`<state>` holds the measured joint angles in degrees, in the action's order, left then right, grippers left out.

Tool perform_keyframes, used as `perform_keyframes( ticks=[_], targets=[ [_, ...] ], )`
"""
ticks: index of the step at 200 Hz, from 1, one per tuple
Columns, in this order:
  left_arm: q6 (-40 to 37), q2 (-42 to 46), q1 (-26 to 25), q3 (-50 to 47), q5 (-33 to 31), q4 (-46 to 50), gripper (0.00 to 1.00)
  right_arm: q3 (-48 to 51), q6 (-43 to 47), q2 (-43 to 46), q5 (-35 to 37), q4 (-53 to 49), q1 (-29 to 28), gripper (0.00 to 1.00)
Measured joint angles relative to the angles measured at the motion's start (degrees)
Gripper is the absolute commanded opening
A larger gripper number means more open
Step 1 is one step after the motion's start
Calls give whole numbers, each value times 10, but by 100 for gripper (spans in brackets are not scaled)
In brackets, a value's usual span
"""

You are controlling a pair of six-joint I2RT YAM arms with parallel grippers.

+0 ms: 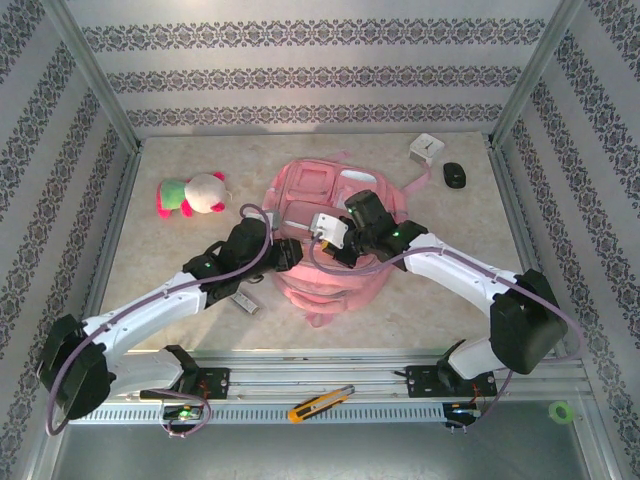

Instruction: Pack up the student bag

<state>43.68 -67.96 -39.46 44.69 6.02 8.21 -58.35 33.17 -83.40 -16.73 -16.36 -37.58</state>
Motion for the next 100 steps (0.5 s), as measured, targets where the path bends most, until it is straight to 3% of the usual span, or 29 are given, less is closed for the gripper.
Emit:
perform_keyframes(
  ticks=[44,71,100],
  targets=[
    [-15,-31,-10,9,10,-9,35,-3,-5,0,-13,-2,4,0],
    [-21,-43,-11,14,3,-9,13,-4,-5,0,-19,-2,5,0],
    [-30,-44,-11,16,-23,0,2,-4,-5,0,-35,-2,15,0]
  ],
)
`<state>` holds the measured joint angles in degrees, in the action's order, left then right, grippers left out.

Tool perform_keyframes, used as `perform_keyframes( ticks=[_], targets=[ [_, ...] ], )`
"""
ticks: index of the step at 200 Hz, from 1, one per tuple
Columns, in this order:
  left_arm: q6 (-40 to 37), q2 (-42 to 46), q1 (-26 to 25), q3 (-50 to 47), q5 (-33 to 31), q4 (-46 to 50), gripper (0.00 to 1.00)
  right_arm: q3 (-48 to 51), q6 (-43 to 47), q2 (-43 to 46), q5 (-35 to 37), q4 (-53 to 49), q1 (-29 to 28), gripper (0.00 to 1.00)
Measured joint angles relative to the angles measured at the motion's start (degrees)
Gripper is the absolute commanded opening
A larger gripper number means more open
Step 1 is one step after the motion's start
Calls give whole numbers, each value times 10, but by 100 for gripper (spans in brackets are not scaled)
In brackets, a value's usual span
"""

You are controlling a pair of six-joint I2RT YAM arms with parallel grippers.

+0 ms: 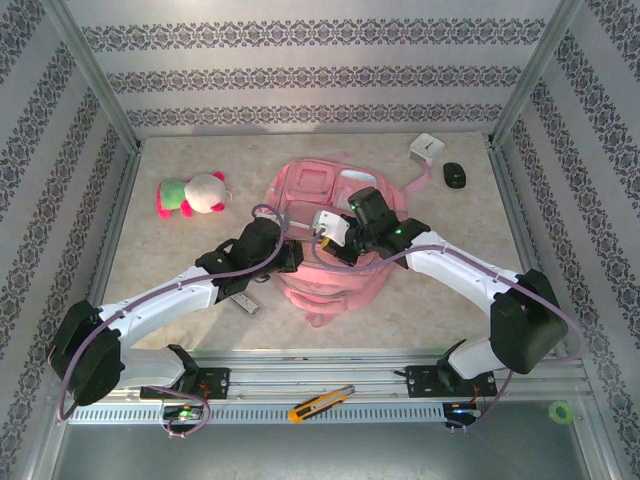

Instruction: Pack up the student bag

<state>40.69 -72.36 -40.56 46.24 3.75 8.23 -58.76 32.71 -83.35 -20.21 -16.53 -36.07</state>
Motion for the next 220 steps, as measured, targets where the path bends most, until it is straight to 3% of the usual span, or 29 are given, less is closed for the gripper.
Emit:
perform_keyframes(
  ticks=[65,122,142,156,181,220],
  targets=[
    [-47,41,39,0,-31,39,0,2,14,43,-72,-21,50,0],
    [-115,55,59,-6,15,47,0,2,42,52,-116,-51,71,0],
    [-124,54,64,-6,31,47,0,1,38,52,-116,-54,70,34],
    [-127,54,67,-8,40,47,0,-2,29,55,-107,-56,58,46],
    [-133,53,70,-13,61,46,0,-17,16,58,-61,-50,3,56],
    [-135,53,73,-13,84,45,0,-34,-5,36,6,-20,-58,59]
  ],
)
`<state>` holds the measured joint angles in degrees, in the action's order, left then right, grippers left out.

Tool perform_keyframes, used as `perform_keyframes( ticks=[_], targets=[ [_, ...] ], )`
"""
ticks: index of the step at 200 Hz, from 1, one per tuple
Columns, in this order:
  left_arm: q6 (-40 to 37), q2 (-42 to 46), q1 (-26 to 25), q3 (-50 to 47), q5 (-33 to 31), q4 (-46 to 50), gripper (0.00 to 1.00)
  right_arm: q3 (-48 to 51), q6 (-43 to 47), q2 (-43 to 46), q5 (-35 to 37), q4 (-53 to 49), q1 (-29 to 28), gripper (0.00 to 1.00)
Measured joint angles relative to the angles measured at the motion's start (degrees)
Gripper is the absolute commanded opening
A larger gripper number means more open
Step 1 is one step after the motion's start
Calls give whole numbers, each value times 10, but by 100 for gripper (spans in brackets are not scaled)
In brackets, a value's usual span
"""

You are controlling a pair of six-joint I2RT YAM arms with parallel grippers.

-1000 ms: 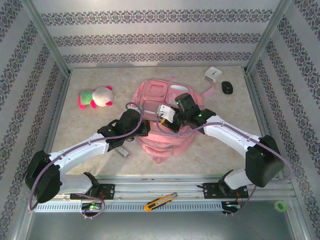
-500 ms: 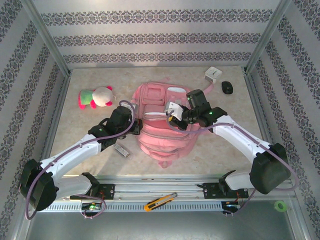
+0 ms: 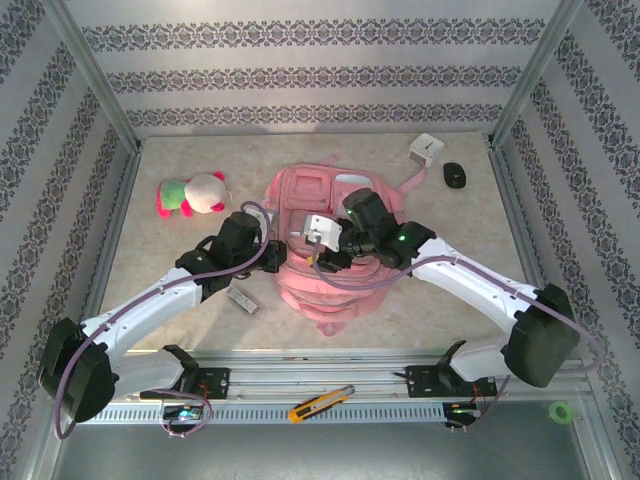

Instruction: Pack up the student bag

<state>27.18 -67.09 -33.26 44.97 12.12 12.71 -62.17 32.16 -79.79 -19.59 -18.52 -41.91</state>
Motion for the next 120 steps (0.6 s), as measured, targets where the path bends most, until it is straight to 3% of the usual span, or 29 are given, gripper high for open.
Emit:
perform_keyframes(
  ticks=[35,62,84,120],
  targets=[
    [0,1,0,-3,16,-3,0,-12,-9,-57,29,25,0,53],
    [0,3,0,-8,13,-2,0,-16,-4,-77,24,23,-4,19],
    [0,3,0,-9,8,-2,0,-18,12,-77,8,23,-3,1],
    [-11,3,24,-9,13,-3,0,-17,35,-70,-40,21,17,0]
  ],
)
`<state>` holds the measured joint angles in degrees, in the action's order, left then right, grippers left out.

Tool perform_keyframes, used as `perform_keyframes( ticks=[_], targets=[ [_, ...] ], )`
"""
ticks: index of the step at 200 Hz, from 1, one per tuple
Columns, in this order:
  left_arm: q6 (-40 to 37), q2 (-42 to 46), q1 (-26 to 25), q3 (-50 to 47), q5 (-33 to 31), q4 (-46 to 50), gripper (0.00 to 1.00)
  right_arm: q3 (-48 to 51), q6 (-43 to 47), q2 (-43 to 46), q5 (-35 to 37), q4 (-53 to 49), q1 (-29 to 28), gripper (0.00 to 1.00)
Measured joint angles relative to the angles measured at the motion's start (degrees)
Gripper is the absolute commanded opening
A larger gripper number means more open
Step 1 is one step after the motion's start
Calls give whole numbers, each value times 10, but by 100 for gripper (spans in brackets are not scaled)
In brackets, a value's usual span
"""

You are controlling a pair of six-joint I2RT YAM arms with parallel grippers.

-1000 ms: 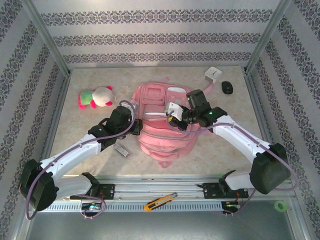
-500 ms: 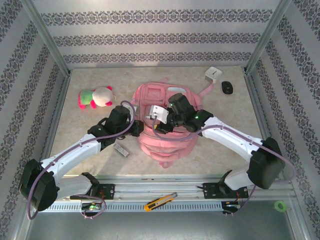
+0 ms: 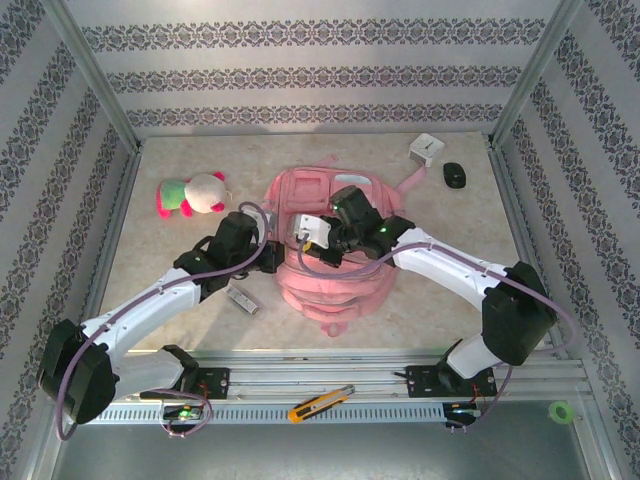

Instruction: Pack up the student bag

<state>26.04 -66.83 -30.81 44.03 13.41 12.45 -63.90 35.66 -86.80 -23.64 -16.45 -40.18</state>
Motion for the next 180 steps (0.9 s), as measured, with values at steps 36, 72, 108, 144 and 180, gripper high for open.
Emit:
perform_keyframes(
  ticks=[36,72,108,144,180],
  targets=[
    [-37,-23,38,12,40,-14,1,7,27,21,-48,-1,22,0],
    [-92,-89,63,54,72,-14,7,7,52,21,-78,-11,37,0],
    [-120,-132,73,84,96,-14,14,7,61,21,-80,-17,44,0],
    [-125,-142,82,91,93,-15,27,7,48,22,-80,-20,47,20],
    [-84,-136,100,89,55,-30,42,10,-54,61,-85,-34,46,47]
  ],
)
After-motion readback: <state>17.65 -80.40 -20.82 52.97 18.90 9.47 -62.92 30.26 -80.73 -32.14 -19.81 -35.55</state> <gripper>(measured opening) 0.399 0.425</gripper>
